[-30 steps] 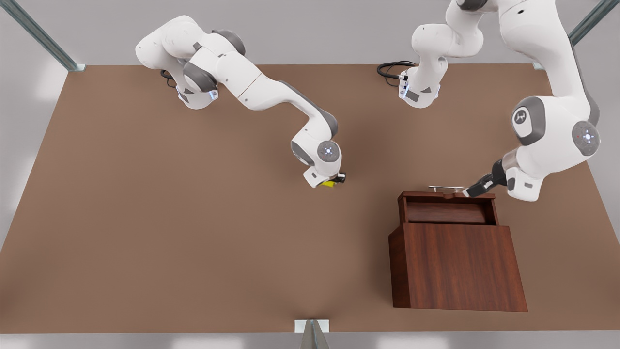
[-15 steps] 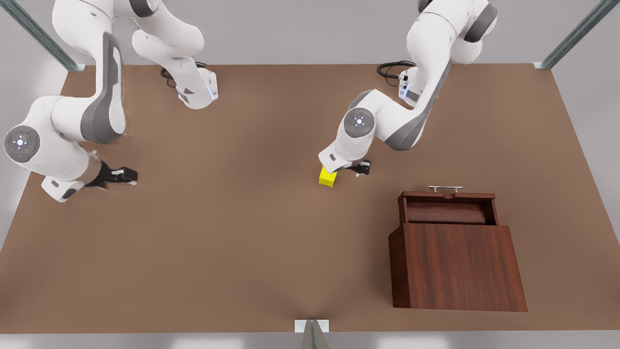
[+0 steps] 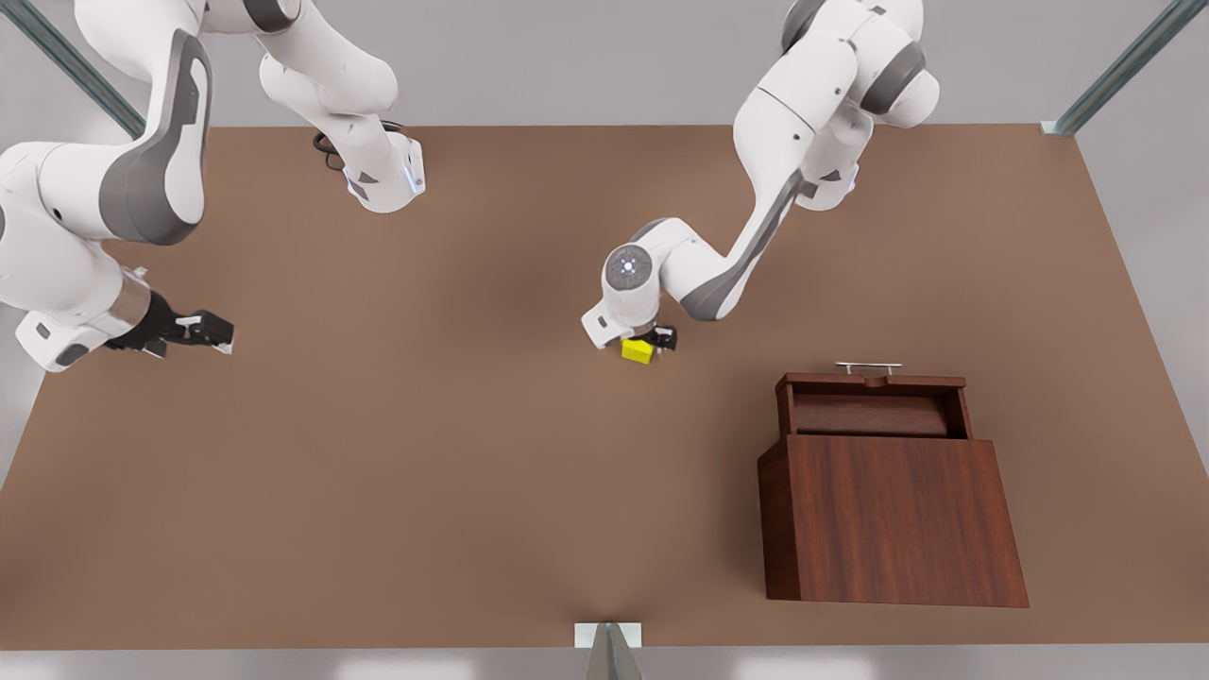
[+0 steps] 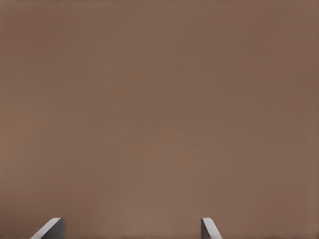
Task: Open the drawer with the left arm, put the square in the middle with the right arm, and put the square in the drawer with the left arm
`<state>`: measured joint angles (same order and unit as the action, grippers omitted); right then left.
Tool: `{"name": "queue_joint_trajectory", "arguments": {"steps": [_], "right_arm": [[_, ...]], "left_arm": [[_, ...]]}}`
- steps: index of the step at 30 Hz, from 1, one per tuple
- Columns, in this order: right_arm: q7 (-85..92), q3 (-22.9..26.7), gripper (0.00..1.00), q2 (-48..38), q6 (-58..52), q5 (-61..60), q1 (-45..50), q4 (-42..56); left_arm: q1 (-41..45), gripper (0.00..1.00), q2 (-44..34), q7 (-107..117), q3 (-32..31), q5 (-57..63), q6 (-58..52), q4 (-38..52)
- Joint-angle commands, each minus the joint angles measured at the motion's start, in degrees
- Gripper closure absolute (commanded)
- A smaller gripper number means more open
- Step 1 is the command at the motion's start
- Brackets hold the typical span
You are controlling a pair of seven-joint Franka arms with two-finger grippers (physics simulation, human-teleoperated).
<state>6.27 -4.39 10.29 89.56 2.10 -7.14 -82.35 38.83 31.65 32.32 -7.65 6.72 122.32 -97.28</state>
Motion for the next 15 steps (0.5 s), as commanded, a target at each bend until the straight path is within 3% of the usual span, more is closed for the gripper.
{"name": "queue_joint_trajectory", "arguments": {"steps": [1,15], "right_arm": [[0.0,0.1,0.00,-0.1,0.0,0.0,0.0,0.0],[-0.6,0.4,0.00,0.2,-0.2,-0.4,-0.1,1.8]], "left_arm": [[0.2,0.00,0.0,0.1,0.0,0.1,0.4,-0.4],[1.4,0.00,3.0,1.8,0.2,0.1,5.8,-5.1]]}}
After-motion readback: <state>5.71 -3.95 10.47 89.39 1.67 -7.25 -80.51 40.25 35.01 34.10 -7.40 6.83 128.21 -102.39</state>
